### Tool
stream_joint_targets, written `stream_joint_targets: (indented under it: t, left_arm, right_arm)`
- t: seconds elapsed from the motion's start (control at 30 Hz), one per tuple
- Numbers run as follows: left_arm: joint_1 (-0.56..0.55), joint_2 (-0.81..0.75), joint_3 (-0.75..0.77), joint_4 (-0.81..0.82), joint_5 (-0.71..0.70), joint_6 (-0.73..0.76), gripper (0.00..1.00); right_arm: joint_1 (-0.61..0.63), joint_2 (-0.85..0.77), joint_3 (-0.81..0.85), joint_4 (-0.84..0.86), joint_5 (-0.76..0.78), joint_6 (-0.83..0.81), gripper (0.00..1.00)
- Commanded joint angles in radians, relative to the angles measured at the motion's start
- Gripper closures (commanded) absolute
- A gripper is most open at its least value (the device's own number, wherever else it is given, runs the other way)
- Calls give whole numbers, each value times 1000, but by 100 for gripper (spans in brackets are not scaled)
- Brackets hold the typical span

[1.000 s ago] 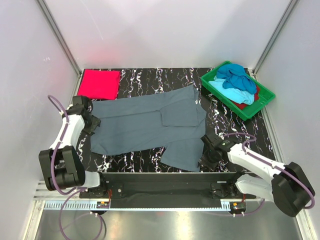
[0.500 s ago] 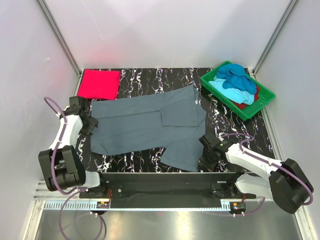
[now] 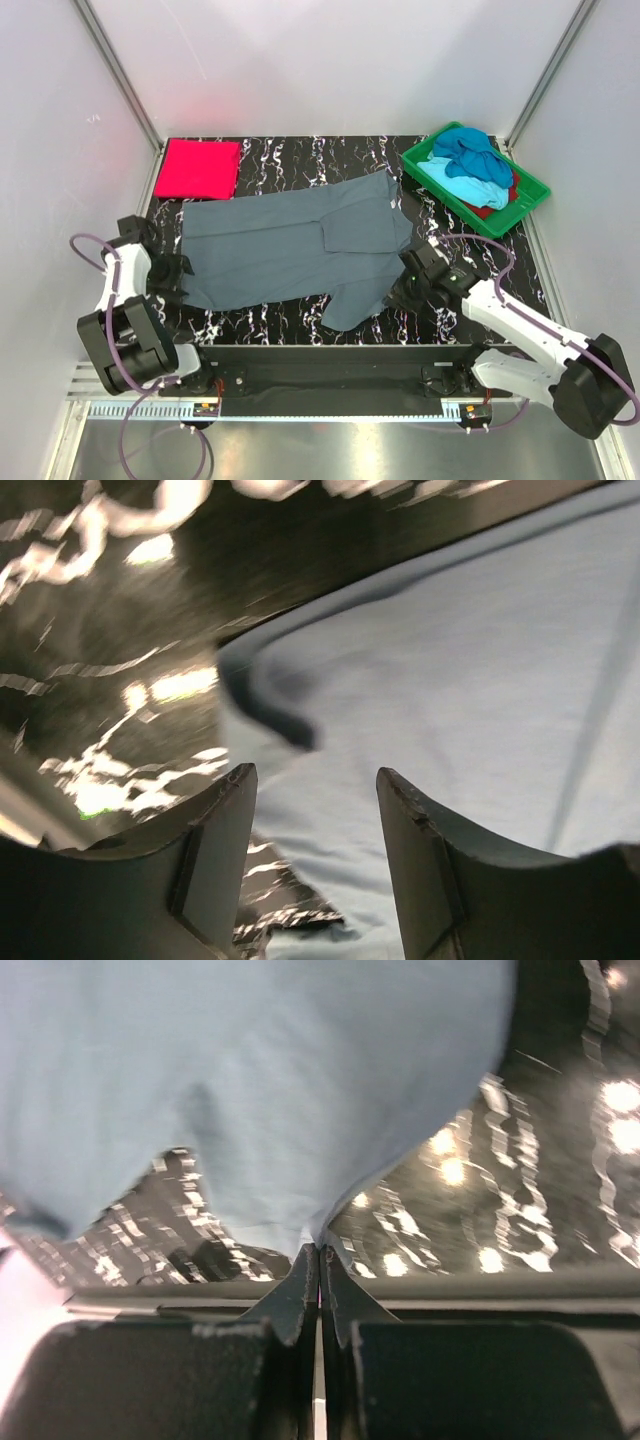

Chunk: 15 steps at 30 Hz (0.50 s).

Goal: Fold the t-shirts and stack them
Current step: Fold the tshirt

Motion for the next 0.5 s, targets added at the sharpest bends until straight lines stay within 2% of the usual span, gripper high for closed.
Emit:
stream_joint_targets:
  t: [0.0,0.13,0.27,0.37,0.47]
  left_arm:
    - [2,-62,-47,-42,4,-60,44]
    - [0,-68,-59,-23,-42,-54,39]
    - [0,-96,-36,-83,-189,-103,37]
    - [-14,-116,-50,-65,-199,-158,36]
    - [-66,-67,-15,-62,-220,-182,36]
  right_arm:
    - [9,20,46,93,6,-81,100]
    - [9,53,55,151,-3,-150,100]
    - [9,92,64,192,-40,-192,100]
    - [9,115,67,216,-66,-213,100]
    - [9,121,66,228,-65,-226,100]
